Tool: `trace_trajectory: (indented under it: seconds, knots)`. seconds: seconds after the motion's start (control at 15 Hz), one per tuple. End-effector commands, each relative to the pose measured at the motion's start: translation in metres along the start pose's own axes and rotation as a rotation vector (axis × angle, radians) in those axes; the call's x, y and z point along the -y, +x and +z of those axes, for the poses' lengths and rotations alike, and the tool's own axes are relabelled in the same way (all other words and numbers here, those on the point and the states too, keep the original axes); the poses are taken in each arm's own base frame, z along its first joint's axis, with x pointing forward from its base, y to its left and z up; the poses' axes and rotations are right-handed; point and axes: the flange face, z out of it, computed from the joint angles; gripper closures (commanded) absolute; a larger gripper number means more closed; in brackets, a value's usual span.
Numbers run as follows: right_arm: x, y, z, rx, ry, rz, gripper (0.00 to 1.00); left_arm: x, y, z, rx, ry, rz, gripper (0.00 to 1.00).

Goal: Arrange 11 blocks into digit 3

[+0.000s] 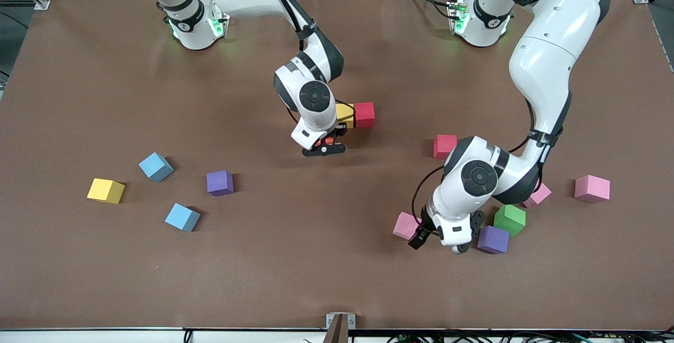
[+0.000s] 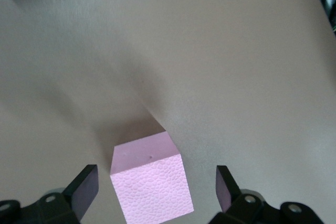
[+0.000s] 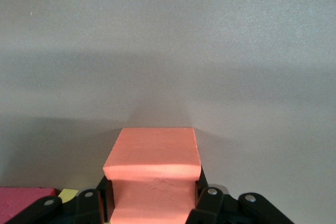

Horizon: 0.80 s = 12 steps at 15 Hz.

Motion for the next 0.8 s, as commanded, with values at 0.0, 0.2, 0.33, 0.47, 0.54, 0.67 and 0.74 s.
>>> trace_trajectory:
  seconds: [0.0, 0.2, 0.33, 0.47, 0.54, 0.67, 0.74]
  knots:
    - [0.008, -0.019, 0.025, 0.050, -0.013, -0.012, 0.00, -0.003, 0.001, 0.009, 0.022, -0.011, -0.055, 0.02]
    - [0.020, -0.004, -0.003, 0.003, 0.026, -0.022, 0.00, 0.000, 0.000, 0.013, 0.052, 0.013, -0.093, 0.02]
    - [0.018, 0.005, -0.017, 0.007, 0.030, -0.013, 0.00, 0.001, -0.002, 0.014, 0.053, 0.026, -0.092, 0.02]
    - [0.017, 0.010, -0.034, 0.032, 0.024, -0.010, 0.00, 0.001, -0.005, 0.018, 0.057, 0.030, -0.088, 0.02]
    - [0.016, 0.010, -0.041, 0.038, 0.019, -0.013, 0.00, 0.002, -0.005, 0.021, 0.059, 0.031, -0.089, 0.02]
    - [0.008, 0.013, -0.049, 0.044, 0.014, -0.022, 0.00, 0.003, -0.006, 0.028, 0.064, 0.029, -0.090, 0.02]
    - [0.001, 0.018, -0.053, 0.048, 0.015, -0.046, 0.00, 0.001, -0.004, 0.028, 0.063, 0.022, -0.094, 0.02]
